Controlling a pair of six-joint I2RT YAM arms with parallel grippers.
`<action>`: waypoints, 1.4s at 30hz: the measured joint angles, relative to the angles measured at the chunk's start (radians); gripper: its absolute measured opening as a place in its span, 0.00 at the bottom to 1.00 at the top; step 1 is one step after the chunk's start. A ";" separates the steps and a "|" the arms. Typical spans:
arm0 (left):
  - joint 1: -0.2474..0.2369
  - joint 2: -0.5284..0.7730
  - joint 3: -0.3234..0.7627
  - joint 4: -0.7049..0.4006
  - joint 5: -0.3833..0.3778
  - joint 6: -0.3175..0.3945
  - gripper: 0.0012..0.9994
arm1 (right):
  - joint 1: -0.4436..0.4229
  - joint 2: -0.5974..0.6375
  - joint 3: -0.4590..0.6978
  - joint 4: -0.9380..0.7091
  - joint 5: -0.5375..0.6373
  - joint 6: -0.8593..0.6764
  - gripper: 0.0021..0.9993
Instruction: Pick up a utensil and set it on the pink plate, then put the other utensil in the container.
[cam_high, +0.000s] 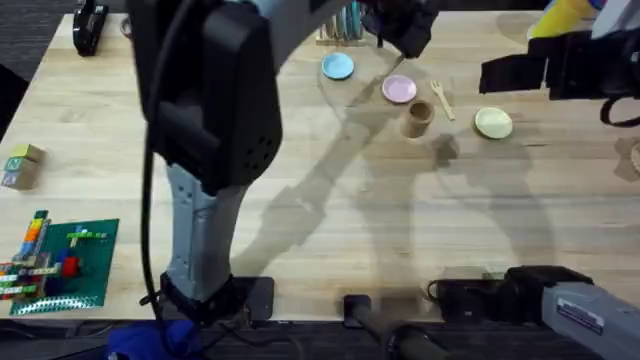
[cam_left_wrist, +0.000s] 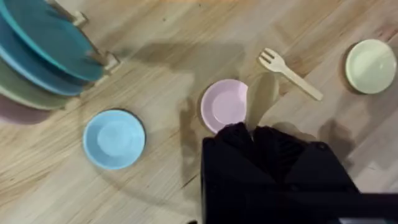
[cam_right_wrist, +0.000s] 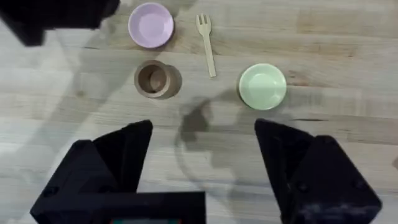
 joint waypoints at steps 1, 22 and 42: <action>-0.002 0.012 0.000 0.005 0.000 0.000 0.04 | 0.000 0.000 0.000 0.000 0.000 0.000 1.00; -0.001 0.175 0.000 0.026 0.003 -0.011 0.04 | 0.000 0.000 0.000 0.000 0.000 0.000 1.00; -0.001 0.175 0.000 0.054 0.004 -0.028 0.26 | 0.000 0.000 0.000 0.000 0.000 0.000 1.00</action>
